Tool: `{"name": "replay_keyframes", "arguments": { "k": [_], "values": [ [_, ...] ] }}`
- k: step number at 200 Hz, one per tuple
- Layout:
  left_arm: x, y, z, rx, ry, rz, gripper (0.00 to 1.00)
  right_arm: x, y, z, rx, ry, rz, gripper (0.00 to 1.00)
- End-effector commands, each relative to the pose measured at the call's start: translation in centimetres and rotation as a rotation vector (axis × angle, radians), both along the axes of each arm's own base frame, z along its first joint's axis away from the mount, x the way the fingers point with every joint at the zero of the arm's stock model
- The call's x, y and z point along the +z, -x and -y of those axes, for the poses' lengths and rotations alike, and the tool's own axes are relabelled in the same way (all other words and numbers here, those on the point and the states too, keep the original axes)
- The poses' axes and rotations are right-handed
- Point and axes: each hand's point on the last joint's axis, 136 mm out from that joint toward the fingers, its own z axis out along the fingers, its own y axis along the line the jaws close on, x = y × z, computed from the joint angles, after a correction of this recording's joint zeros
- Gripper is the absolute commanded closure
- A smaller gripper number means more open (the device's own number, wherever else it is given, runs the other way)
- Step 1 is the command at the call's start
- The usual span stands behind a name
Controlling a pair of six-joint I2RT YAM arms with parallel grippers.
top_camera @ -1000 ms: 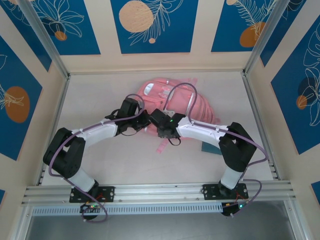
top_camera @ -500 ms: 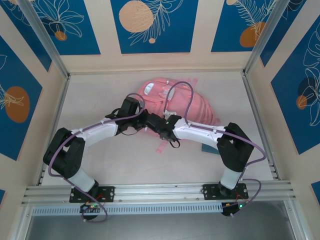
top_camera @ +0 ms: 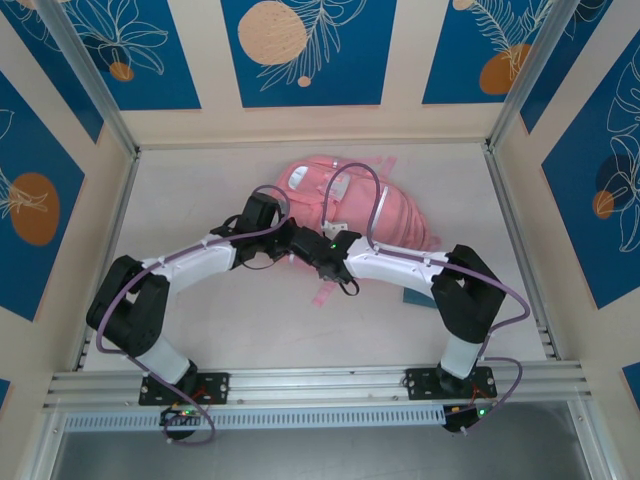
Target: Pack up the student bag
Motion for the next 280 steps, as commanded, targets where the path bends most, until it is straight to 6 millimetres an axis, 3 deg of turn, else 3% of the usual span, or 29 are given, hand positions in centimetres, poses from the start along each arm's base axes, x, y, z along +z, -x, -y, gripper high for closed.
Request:
{"name": "replay_keyframes", "arguments": {
  "k": [1,40,92,115,147,174,200,251,280],
  "values": [
    [2.0,-0.1,1.1,-0.044,0.011,0.062,1.00,0.6,-0.1,1.4,-0.038,0.059,0.037,0.79],
    [1.6,-0.4,0.2,-0.014,-0.036,0.070,1.00,2.0,1.0,4.6,-0.085,0.074,0.079,0.87],
    [1.3,-0.7,-0.8,-0.001,-0.081,0.073,1.00,1.6,2.6,8.9,-0.133,-0.017,0.044,0.89],
    [1.1,-0.8,-1.5,0.012,-0.105,0.077,1.00,1.3,2.7,7.5,-0.023,-0.125,-0.001,0.82],
    [1.1,-1.0,-2.5,0.029,-0.127,0.079,1.00,2.6,3.5,3.8,0.220,-0.340,-0.056,0.58],
    [1.1,-0.8,-2.4,0.012,-0.119,0.074,1.00,3.1,3.3,3.6,0.229,-0.411,-0.071,0.50],
    [1.3,-0.7,-2.1,0.001,-0.107,0.073,1.00,2.6,3.2,3.3,0.203,-0.426,-0.094,0.49],
    [1.2,-0.7,-1.9,-0.001,-0.098,0.066,1.00,0.7,3.7,4.4,0.016,-0.454,-0.136,0.62],
    [1.2,-0.8,-1.8,-0.002,-0.093,0.065,1.00,-0.3,4.0,4.3,-0.017,-0.470,-0.161,0.63]
  ]
}}
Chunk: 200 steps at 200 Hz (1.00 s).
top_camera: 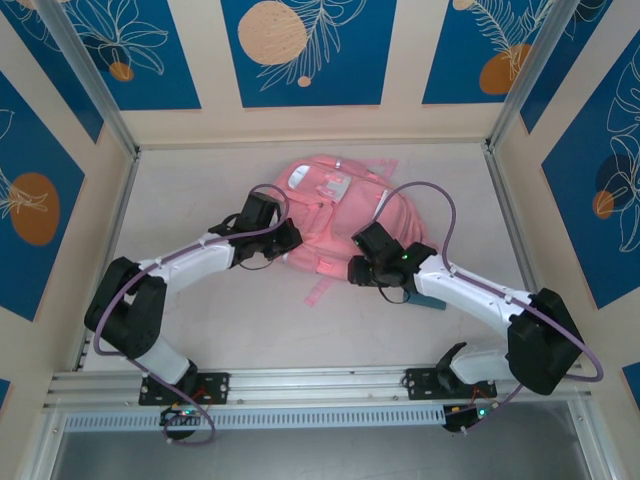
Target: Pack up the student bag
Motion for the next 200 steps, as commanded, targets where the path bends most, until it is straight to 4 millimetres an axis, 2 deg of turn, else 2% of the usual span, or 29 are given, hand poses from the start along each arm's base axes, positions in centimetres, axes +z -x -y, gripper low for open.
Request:
{"name": "replay_keyframes", "arguments": {
  "k": [1,52,93,122,147,200],
  "values": [
    [1.7,-0.2,0.1,-0.024,0.007,0.033,1.00,-0.9,0.4,-0.2,-0.052,-0.033,-0.045,0.63],
    [1.8,-0.2,0.2,-0.028,0.013,0.033,1.00,-1.4,-0.7,-1.4,-0.050,-0.054,-0.037,0.67],
    [1.6,-0.2,0.0,-0.024,0.007,0.032,1.00,-1.4,-1.7,-1.1,-0.074,-0.017,-0.018,0.72],
    [1.5,-0.3,-0.5,-0.009,-0.024,0.038,1.00,-1.0,-1.8,0.1,-0.102,0.037,0.003,0.84],
    [1.2,-0.6,-1.5,0.018,-0.063,0.047,1.00,-0.5,-1.0,1.5,-0.108,0.083,0.001,0.95],
    [0.0,-1.3,-4.5,0.060,-0.208,0.058,1.00,0.1,0.9,4.9,-0.128,0.108,-0.029,1.00]
  ]
}}
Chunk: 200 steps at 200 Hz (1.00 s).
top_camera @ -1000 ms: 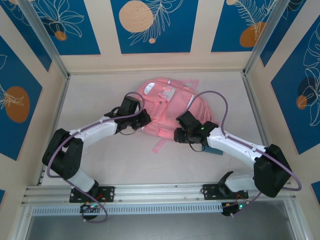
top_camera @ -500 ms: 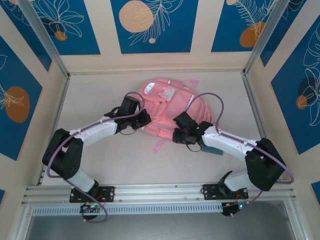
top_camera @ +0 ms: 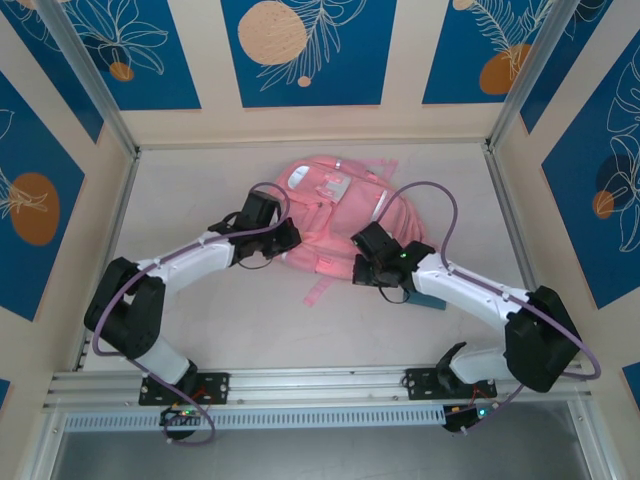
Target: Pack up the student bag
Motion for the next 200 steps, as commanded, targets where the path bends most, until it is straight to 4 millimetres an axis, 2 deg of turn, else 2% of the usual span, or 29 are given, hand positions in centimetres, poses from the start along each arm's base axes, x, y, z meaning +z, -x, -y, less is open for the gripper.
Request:
{"name": "replay_keyframes", "arguments": {
  "k": [1,29,46,67,105,130,169,200],
  "values": [
    [-0.1,-1.0,-3.9,0.066,-0.154,0.039,1.00,0.0,1.3,3.7,-0.046,0.077,-0.029,1.00],
    [-0.5,-1.2,-5.0,0.091,-0.174,0.037,1.00,0.4,1.2,4.0,-0.044,0.021,-0.038,1.00],
    [-0.4,-1.3,-5.6,0.105,-0.176,0.036,1.00,1.2,1.0,2.7,0.005,-0.038,-0.036,1.00],
    [0.0,-1.2,-6.6,0.128,-0.189,0.040,1.00,2.3,0.8,-0.4,0.122,-0.157,-0.027,1.00],
    [1.4,-0.2,-9.4,0.211,-0.206,0.047,0.61,4.5,0.6,-6.5,0.343,-0.302,0.010,1.00],
    [1.9,1.1,-10.5,0.265,-0.183,0.041,0.46,5.6,0.4,-10.9,0.479,-0.341,0.037,1.00],
    [2.7,2.5,-8.1,0.286,0.058,-0.007,0.39,6.6,-1.1,-16.4,0.574,-0.363,0.065,1.00],
    [3.1,2.6,-7.9,0.307,0.105,-0.007,0.39,6.7,-1.6,-18.7,0.608,-0.380,0.061,1.00]
  ]
}}
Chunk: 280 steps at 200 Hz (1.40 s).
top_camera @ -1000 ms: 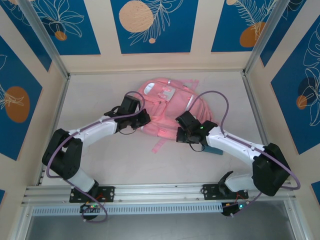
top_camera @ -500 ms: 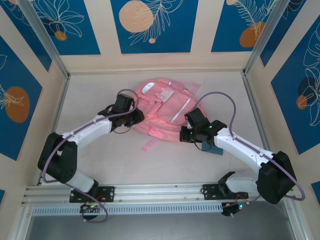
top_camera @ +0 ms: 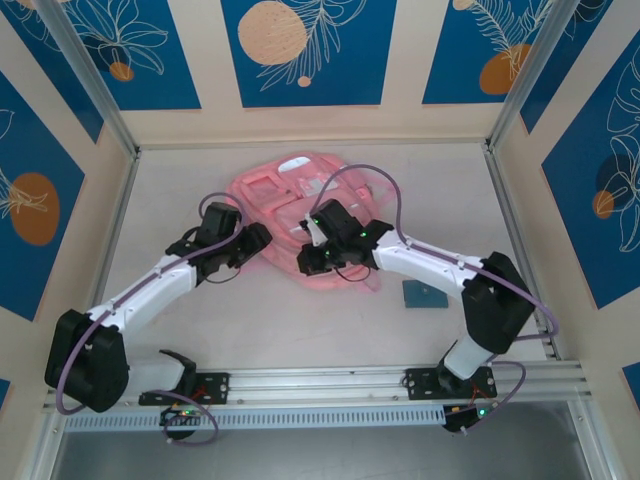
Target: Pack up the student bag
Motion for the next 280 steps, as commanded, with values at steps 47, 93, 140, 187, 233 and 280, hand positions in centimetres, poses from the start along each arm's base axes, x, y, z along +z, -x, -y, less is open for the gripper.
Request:
{"name": "replay_keyframes", "arguments": {
  "k": [47,93,140,187,233,280],
  "values": [
    [1.4,-1.2,2.9,-0.024,0.179,0.029,0.44,2.3,-0.4,-3.6,0.086,-0.091,0.061,1.00],
    [0.5,-2.4,4.2,-0.047,0.199,0.019,0.61,1.7,0.5,-3.6,0.095,-0.072,0.044,1.00],
    [-1.0,-2.6,3.5,-0.021,0.149,0.002,0.87,1.1,0.6,-2.2,0.060,-0.015,0.049,1.00],
    [-1.1,-2.6,1.7,-0.004,0.035,0.021,0.97,-0.5,0.8,3.7,-0.046,0.127,0.070,1.00],
    [-1.0,-2.4,0.7,-0.001,0.000,0.029,0.99,-2.5,-0.5,10.3,-0.214,0.226,0.050,1.00],
    [-0.6,-1.7,-0.7,0.006,-0.058,0.025,0.94,-2.5,-2.7,13.1,-0.338,0.257,0.047,1.00]
  ]
}}
